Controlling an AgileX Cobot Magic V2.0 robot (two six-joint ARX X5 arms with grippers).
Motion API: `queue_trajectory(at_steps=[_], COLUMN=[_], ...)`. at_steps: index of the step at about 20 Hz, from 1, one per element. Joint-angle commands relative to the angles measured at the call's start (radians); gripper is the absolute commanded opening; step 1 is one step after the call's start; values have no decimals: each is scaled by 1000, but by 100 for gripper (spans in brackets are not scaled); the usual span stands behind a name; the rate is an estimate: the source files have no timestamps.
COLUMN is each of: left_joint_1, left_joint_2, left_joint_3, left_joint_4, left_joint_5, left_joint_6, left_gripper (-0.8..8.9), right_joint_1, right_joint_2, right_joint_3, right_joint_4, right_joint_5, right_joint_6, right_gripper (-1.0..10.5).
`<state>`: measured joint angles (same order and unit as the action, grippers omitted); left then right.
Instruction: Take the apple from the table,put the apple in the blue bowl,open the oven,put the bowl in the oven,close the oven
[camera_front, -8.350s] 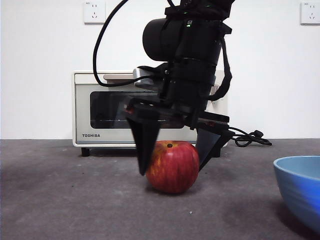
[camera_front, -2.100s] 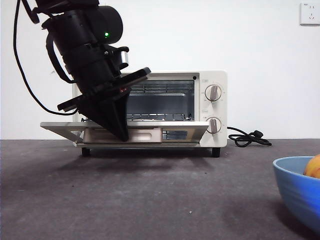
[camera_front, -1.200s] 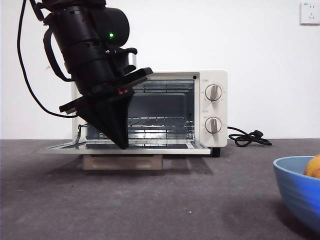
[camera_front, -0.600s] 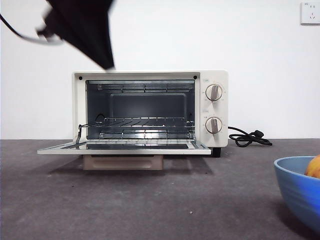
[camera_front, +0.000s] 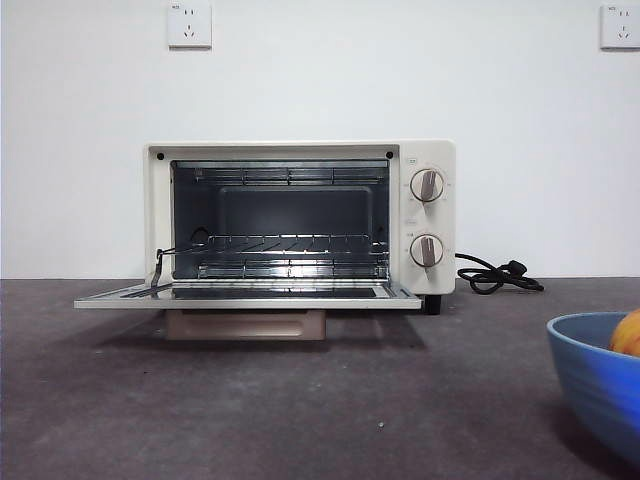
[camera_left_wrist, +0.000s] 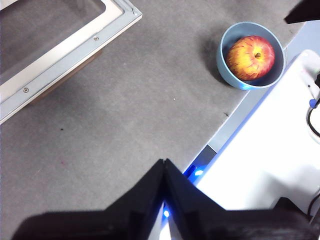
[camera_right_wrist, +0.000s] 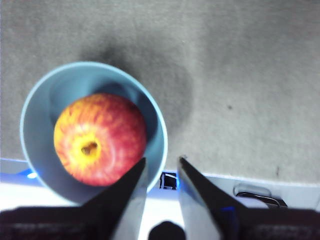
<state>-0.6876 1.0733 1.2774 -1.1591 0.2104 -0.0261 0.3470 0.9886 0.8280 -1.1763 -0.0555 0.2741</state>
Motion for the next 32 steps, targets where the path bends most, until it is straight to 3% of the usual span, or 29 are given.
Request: queue_trajectory(at_steps=[1,3,12,17,18,20,21,26,29,32], left_joint_1=[-2,-1,-1,-1,-1,-1,-2,-1,-1,-1], left_joint_2=[-24,-40,-70,-70,-70,-70,-71,-76,-87,-105], left_joint_3=[4,4,4,4,4,4,4,4,4,4], left_joint_4=[-19,-34,-60,-59,-59,-59,-60,-65,-95,-89], left_joint_5=[-2,-2,-2,-2,-2,-2,-2,-2,-2,-2], left_joint_6=[3,3,3,3,3,3,3,3,3,0], left_gripper=[-6,-6,-6,-6,-6,-6,-6,-6,-6,-6], right_joint_1=[-5,-9,-11,-22,-22,-22,-22,-22,-21,-12], right_joint_2=[49,94,251,322,335,350,351,348,348,350], right_joint_3=[-15,-15,-15,-15,-15,-15,-15,-8,51,160], right_joint_4=[10,26,86,123,130,135,135,142,124,132], right_joint_5=[-4,-4,37,10,10,10,10,10,8,-46], right_joint_6=[-46,-74,-126,-146,-147,-151,-153,-151,-106,-60], right_gripper=[150,225,221,216,192,2,-16,-17,-17,-17])
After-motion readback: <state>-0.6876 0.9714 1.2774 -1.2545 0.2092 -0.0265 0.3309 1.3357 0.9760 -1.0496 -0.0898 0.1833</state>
